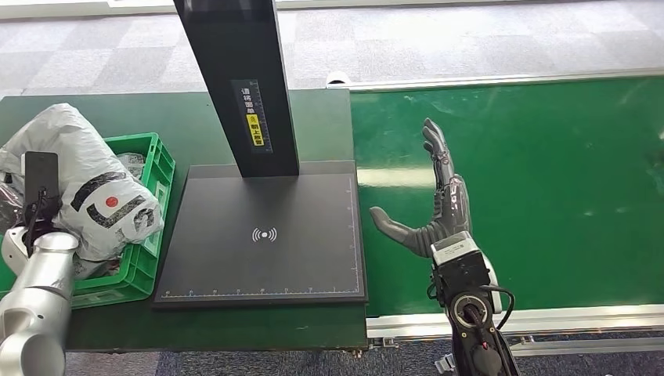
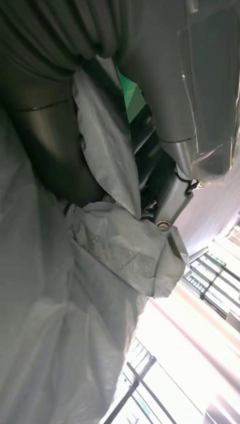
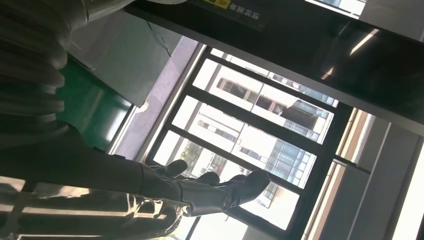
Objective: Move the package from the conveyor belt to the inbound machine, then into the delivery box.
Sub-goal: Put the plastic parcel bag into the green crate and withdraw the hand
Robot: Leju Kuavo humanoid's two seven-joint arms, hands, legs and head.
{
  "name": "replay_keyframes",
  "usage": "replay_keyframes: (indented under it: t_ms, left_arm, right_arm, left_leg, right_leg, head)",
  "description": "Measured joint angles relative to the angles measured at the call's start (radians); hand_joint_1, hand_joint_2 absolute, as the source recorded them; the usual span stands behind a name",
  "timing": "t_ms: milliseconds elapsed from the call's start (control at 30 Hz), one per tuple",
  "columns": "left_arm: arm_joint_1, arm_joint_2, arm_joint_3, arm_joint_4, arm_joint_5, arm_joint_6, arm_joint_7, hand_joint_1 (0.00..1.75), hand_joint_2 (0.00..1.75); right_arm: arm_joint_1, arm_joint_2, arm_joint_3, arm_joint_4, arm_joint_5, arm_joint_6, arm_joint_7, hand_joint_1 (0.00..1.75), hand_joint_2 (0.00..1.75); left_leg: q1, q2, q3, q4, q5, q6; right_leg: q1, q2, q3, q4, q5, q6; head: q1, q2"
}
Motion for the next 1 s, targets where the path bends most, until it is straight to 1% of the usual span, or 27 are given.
replay_keyframes:
  t_ms: [67, 100, 167, 233, 300, 367, 467, 567, 667, 733, 800, 833, 900, 1000]
  left_arm:
    - [-0.006, 0.001, 0.018, 0.006, 0.049, -0.050, -0.017, 0.00, 1.75]
    - [-0.009, 0.002, 0.031, 0.008, 0.091, -0.093, -0.032, 0.00, 1.75]
    - [-0.014, 0.001, 0.071, 0.012, 0.208, -0.219, -0.065, 0.00, 1.75]
    - [-0.019, 0.000, 0.132, 0.017, 0.340, -0.360, -0.083, 0.00, 1.75]
    - [-0.021, 0.000, 0.192, 0.023, 0.425, -0.445, -0.088, 0.00, 1.75]
    - [-0.023, 0.001, 0.240, 0.027, 0.469, -0.478, -0.098, 0.00, 1.75]
    - [-0.031, 0.003, 0.285, 0.029, 0.516, -0.484, -0.127, 0.00, 1.75]
    - [-0.040, 0.003, 0.305, 0.027, 0.562, -0.479, -0.160, 0.00, 1.75]
    - [-0.043, -0.003, 0.312, 0.000, 0.611, -0.481, -0.218, 0.00, 1.75]
    - [-0.033, -0.022, 0.299, -0.055, 0.643, -0.492, -0.257, 0.00, 1.75]
    - [0.001, -0.057, 0.260, -0.157, 0.663, -0.495, -0.275, 0.00, 1.75]
    - [0.030, -0.078, 0.230, -0.228, 0.660, -0.485, -0.282, 0.00, 1.75]
    - [0.103, -0.126, 0.146, -0.394, 0.631, -0.444, -0.302, 0.00, 1.75]
    - [0.239, -0.193, -0.010, -0.657, 0.578, -0.378, -0.355, 0.00, 1.75]
  right_arm:
    - [0.000, 0.000, 0.002, 0.000, 0.000, 0.000, 0.000, 0.00, 1.75]
    - [0.000, 0.000, 0.004, 0.000, 0.000, 0.000, 0.002, 0.00, 1.75]
    - [-0.001, 0.000, 0.008, 0.000, 0.000, 0.000, 0.004, 0.00, 1.75]
    - [-0.005, 0.000, 0.010, 0.001, 0.000, 0.000, 0.006, 0.00, 1.75]
    - [-0.009, 0.000, 0.011, 0.002, 0.001, 0.000, 0.006, 0.00, 1.75]
    - [-0.014, 0.000, 0.013, 0.004, 0.001, 0.000, 0.007, 0.00, 1.75]
    - [-0.018, 0.000, 0.016, 0.005, 0.001, 0.000, 0.011, 0.00, 1.75]
    - [-0.018, 0.000, 0.016, 0.005, 0.003, 0.000, 0.014, 0.00, 1.75]
    - [-0.017, 0.000, 0.016, 0.005, 0.009, -0.002, 0.017, 0.00, 1.75]
    - [-0.015, 0.000, 0.016, 0.005, 0.017, -0.008, 0.020, 0.00, 1.75]
    - [-0.011, 0.000, 0.016, 0.005, 0.024, -0.016, 0.024, 0.00, 1.75]
    - [-0.008, 0.000, 0.015, 0.005, 0.026, -0.019, 0.026, 0.00, 1.75]
    - [-0.004, 0.001, 0.013, 0.004, 0.033, -0.024, 0.031, 0.00, 1.75]
    - [-0.004, 0.001, 0.007, 0.004, 0.037, -0.025, 0.038, 0.00, 1.75]
  left_leg:
    - [0.000, 0.000, 0.000, 0.000, 0.000, 0.000]
    - [0.000, 0.000, 0.000, 0.000, 0.000, 0.000]
    - [0.000, 0.000, 0.000, 0.000, 0.000, 0.000]
    - [0.000, 0.000, 0.000, 0.000, 0.000, 0.000]
    - [0.000, 0.001, 0.000, 0.000, 0.000, 0.000]
    - [0.000, 0.001, 0.000, 0.000, 0.000, 0.000]
    - [0.000, 0.000, 0.000, 0.000, 0.000, 0.000]
    - [0.000, 0.000, 0.000, 0.000, 0.000, 0.000]
    - [0.000, 0.000, 0.000, 0.000, 0.000, 0.000]
    - [0.000, 0.000, 0.000, 0.000, 0.000, 0.000]
    - [0.000, 0.000, 0.000, 0.000, 0.000, 0.000]
    - [0.000, 0.000, 0.000, 0.000, 0.000, 0.000]
    - [-0.001, 0.000, 0.000, 0.000, -0.001, 0.000]
    - [-0.001, 0.000, 0.000, 0.000, -0.001, 0.001]
  right_leg:
    - [0.000, 0.000, 0.000, 0.000, 0.000, 0.000]
    - [0.000, 0.000, 0.000, 0.000, 0.000, 0.000]
    - [0.000, 0.000, 0.000, 0.000, 0.000, 0.000]
    - [0.000, 0.000, 0.000, 0.000, 0.000, 0.000]
    - [0.000, 0.001, 0.000, 0.000, 0.000, 0.000]
    - [0.000, 0.001, 0.000, 0.000, 0.000, 0.000]
    - [0.000, 0.001, 0.000, 0.000, 0.000, 0.000]
    - [0.000, 0.000, 0.000, 0.000, 0.000, 0.000]
    - [0.000, 0.001, 0.000, 0.000, 0.000, 0.000]
    - [0.000, 0.000, 0.000, 0.000, 0.000, 0.000]
    - [0.000, 0.000, 0.000, 0.000, 0.000, 0.000]
    - [0.000, 0.000, 0.000, 0.000, 0.000, 0.000]
    - [-0.001, 0.001, 0.000, 0.000, 0.000, 0.000]
    - [-0.001, 0.001, 0.000, -0.001, 0.000, 0.001]
  head:
    - [0.000, 0.000]
    - [0.000, 0.000]
    - [0.000, 0.000]
    - [0.000, 0.000]
    - [0.000, 0.000]
    - [0.000, 0.000]
    - [0.000, 0.000]
    - [0.000, 0.000]
    - [0.000, 0.000]
    - [0.000, 0.000]
    - [0.000, 0.000]
    - [0.000, 0.000]
    - [0.000, 0.000]
    - [0.000, 0.000]
